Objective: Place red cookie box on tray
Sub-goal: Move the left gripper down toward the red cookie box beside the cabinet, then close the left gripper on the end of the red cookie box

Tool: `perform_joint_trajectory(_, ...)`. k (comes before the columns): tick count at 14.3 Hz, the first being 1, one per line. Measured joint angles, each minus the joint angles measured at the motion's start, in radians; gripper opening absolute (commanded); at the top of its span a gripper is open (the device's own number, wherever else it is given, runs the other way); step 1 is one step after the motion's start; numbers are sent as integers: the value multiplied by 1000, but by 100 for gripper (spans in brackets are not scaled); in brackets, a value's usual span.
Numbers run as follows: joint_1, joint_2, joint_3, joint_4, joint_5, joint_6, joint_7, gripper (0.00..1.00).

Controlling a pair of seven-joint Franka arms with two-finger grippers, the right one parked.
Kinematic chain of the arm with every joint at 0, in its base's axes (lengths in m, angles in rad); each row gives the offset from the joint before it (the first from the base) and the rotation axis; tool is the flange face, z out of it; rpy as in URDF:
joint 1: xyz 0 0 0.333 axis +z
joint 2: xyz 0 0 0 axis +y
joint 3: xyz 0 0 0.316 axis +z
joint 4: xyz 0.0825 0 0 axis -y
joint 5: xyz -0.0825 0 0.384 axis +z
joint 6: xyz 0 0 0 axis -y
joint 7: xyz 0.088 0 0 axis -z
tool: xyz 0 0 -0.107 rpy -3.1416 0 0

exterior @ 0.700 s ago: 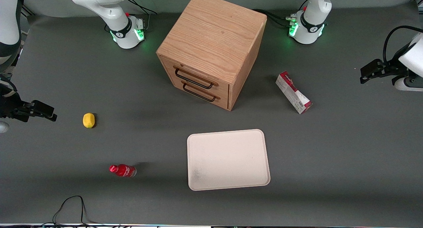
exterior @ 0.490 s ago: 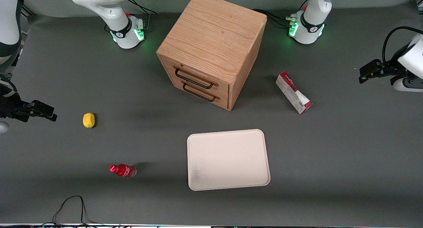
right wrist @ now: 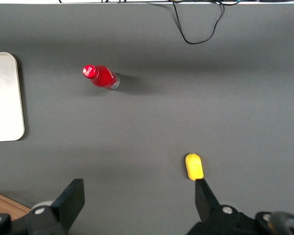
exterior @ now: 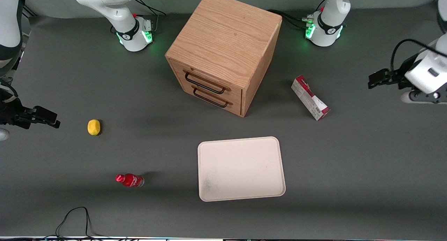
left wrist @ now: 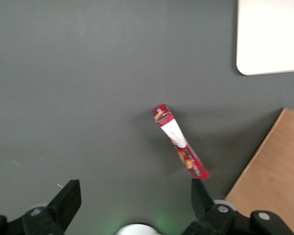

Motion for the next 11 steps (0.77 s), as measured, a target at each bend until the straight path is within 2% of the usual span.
perform_joint_trajectory(6, -1, -15, -139, -315, -9, 272, -493, 100)
perform_joint_trajectory(11, 0, -22, -176, -523, -9, 446, -643, 100)
